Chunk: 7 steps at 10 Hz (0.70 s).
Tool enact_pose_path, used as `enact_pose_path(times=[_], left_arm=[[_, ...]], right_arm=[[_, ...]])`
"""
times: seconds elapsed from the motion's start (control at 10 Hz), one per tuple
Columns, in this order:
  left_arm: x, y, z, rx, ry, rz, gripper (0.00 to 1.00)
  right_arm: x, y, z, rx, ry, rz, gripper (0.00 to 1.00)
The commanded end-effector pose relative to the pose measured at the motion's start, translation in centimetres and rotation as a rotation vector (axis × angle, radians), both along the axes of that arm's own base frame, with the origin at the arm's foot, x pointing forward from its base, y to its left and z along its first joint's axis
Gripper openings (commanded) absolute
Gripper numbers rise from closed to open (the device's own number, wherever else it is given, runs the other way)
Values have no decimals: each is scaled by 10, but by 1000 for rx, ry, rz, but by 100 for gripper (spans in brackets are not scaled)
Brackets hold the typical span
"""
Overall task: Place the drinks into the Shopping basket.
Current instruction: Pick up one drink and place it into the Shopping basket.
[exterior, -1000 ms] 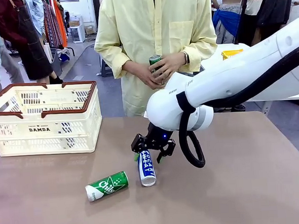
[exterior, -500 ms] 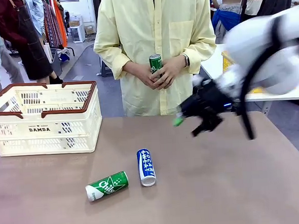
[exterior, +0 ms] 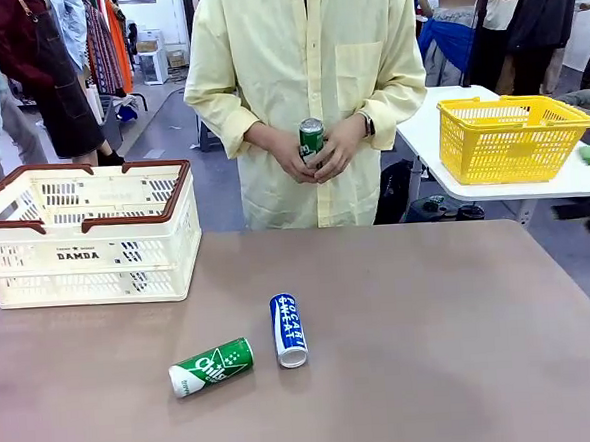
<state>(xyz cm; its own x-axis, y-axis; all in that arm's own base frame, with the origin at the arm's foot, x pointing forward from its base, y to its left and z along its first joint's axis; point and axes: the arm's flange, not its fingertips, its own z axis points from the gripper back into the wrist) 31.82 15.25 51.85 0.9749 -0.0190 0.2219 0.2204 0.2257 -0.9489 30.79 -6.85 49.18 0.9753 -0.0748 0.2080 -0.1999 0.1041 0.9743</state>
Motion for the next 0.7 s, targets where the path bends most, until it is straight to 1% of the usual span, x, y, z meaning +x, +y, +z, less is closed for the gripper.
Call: enact_pose_path(times=[0.0, 0.1, 0.2, 0.3, 0.6], left_arm=[[-3, 0, 2, -7, -2, -3, 100], [-3, 0, 2, -7, -2, -3, 100], [-3, 0, 2, -7, -2, -3, 100], [-3, 0, 2, -7, -2, -3, 100], [-3, 0, 2, -7, -2, -3, 100]], right_arm=[[-20, -26, -30, 118, -72, -103, 100], [-25, -32, -44, 105, -49, -164, 100], [-21, -25, -55, -9, -50, -185, 100], [-22, -47, -26, 91, -20, -125, 100], [-22, -47, -26, 91, -20, -125, 100]])
